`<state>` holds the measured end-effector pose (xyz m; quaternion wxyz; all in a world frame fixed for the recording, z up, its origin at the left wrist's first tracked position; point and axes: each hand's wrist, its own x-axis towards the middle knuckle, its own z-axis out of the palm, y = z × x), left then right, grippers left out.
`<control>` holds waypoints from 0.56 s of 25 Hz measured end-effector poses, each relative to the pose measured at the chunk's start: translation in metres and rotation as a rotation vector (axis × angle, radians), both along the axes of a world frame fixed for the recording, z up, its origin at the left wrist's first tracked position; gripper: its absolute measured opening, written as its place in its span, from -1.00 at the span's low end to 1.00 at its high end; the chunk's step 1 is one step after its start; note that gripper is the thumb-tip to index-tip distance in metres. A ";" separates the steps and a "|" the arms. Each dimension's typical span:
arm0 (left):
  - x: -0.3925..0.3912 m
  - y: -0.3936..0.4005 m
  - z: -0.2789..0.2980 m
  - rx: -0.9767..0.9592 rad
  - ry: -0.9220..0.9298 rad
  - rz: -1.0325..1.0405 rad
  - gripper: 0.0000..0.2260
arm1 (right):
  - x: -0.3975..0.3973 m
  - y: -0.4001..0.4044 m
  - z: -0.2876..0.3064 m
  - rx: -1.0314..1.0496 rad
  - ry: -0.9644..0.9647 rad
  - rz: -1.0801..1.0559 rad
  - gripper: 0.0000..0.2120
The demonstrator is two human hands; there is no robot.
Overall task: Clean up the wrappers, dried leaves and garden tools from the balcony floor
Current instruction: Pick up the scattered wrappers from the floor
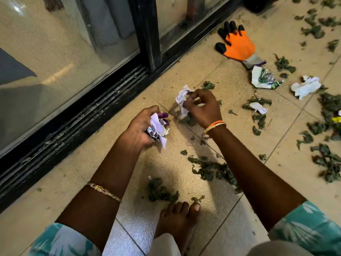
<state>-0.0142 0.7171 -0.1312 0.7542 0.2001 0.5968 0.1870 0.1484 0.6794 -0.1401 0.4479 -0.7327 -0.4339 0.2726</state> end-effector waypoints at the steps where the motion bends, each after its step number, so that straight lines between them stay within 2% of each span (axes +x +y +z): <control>1: -0.002 0.001 0.000 0.010 0.012 -0.018 -0.79 | 0.003 -0.002 0.010 0.042 0.174 -0.054 -0.91; 3: -0.003 0.002 -0.003 0.047 0.000 -0.058 -0.66 | 0.020 -0.002 0.025 0.043 0.398 -0.100 -0.86; 6: 0.003 -0.003 -0.004 0.077 -0.038 -0.129 -0.50 | 0.042 -0.007 0.037 -0.088 0.412 -0.054 -0.91; 7: 0.005 -0.004 -0.005 0.071 -0.045 -0.133 -0.50 | 0.045 -0.010 0.038 -0.089 0.551 -0.082 -0.92; 9: 0.011 -0.007 -0.009 0.060 -0.052 -0.132 -0.54 | 0.050 -0.017 0.037 -0.063 0.950 -0.180 -0.73; 11: 0.019 -0.011 -0.012 0.059 -0.066 -0.141 -0.55 | 0.055 -0.024 0.032 -0.070 1.160 -0.290 -0.61; 12: 0.024 -0.013 -0.013 0.057 -0.081 -0.158 -0.55 | 0.059 -0.027 0.031 -0.081 1.173 -0.350 -0.66; 14: 0.035 -0.017 -0.012 0.048 -0.102 -0.193 -0.60 | 0.071 -0.034 0.028 -0.078 1.044 -0.478 -0.77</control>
